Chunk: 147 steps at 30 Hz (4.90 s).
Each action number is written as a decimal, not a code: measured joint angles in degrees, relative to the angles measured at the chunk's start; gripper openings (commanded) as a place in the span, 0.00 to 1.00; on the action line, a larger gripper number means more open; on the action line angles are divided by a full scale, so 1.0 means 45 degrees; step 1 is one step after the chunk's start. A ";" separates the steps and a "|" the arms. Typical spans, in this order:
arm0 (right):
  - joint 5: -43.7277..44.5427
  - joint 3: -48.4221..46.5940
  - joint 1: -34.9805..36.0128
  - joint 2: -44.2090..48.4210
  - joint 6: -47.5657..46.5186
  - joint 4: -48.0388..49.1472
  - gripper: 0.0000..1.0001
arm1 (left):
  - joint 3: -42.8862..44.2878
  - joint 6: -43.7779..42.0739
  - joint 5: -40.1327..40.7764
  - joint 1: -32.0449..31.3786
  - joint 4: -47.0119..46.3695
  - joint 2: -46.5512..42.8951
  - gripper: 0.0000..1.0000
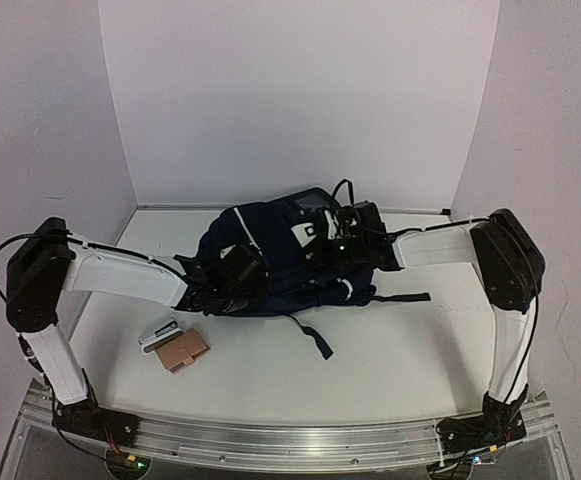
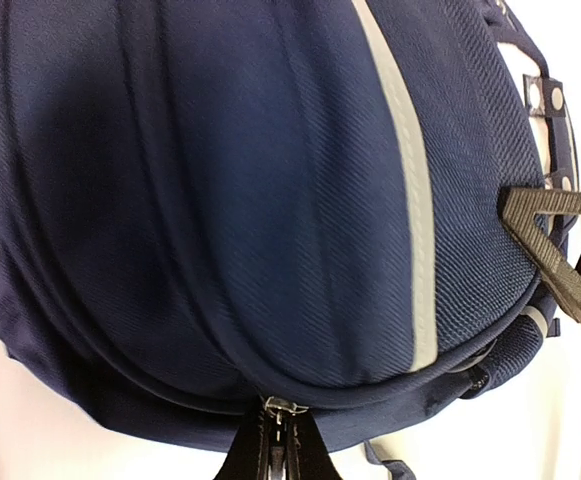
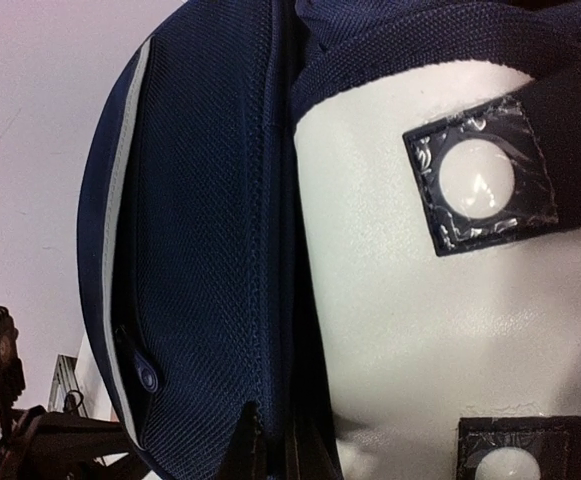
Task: Pack the student bag
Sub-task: Unzip the student bag at the center of the board, then pick up the stationery from the center of the board.
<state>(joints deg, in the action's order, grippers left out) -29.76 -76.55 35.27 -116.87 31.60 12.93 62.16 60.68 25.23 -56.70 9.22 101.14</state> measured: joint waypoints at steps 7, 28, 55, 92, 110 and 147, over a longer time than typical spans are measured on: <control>-0.0371 0.0000 -0.0118 0.0276 -0.1038 -0.0789 0.00 | -0.0432 -0.0418 -0.0068 0.0044 0.0441 -0.0962 0.00; -0.0896 -0.2516 -0.1295 0.1079 -0.8264 -0.6812 0.76 | 0.0176 -0.8632 -0.6517 0.0457 -0.0652 -0.0638 0.00; -0.1012 0.1424 0.1017 0.3655 -1.0939 -0.5429 0.18 | 0.0656 -0.7472 -1.0570 0.1123 -0.2410 0.0084 0.00; 0.1202 0.0264 0.1137 0.4207 -1.2953 -0.7408 0.59 | 0.0023 -0.8121 -1.0787 0.2087 -0.1957 -0.1001 0.00; 0.2817 0.1262 0.1446 0.4613 -1.3756 -0.6341 0.00 | -0.0117 -0.8064 -0.9545 0.3297 -0.1046 -0.1656 0.00; 0.0264 -0.1339 0.0500 0.3181 -0.9126 -0.8640 0.00 | -0.3182 -0.5459 -0.6113 0.4782 0.6837 -0.7330 0.94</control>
<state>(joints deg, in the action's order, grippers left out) -28.57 -82.58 37.52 -102.56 -9.47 -25.95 47.84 36.11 -2.28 -35.18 39.98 68.16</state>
